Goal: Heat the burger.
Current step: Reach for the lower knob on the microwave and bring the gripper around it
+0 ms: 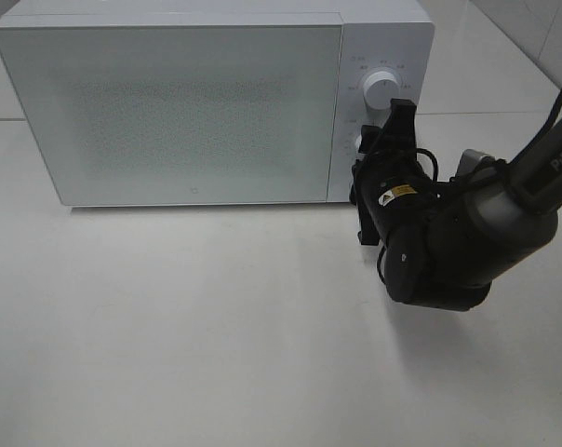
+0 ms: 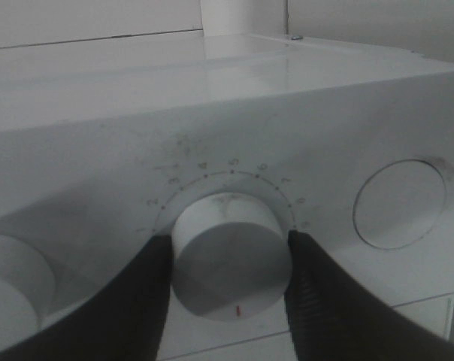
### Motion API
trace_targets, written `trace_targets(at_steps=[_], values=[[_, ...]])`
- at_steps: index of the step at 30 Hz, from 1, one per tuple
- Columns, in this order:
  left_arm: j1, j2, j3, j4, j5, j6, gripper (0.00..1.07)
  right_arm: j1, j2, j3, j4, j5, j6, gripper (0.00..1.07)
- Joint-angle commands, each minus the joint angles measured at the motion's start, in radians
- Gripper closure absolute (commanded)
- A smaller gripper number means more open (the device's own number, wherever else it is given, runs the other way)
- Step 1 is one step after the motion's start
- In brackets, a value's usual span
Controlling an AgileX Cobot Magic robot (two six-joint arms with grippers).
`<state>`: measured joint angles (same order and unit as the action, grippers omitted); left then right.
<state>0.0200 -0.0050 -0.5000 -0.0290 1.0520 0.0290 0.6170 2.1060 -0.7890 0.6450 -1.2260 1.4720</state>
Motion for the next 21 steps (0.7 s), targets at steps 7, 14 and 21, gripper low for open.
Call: trace_targets(at_steps=[7, 14, 21], values=[[0.001, -0.025, 0.003, -0.004, -0.014, -0.006, 0.09, 0.000, -0.004, -0.032, -0.083, -0.127, 0.073, 1.07], [0.001, -0.025, 0.003, -0.004, -0.014, -0.006, 0.09, 0.000, -0.004, -0.032, -0.084, -0.119, 0.072, 1.06], [0.001, -0.025, 0.003, -0.004, -0.014, -0.006, 0.09, 0.000, -0.004, -0.032, -0.084, -0.119, 0.055, 0.89]])
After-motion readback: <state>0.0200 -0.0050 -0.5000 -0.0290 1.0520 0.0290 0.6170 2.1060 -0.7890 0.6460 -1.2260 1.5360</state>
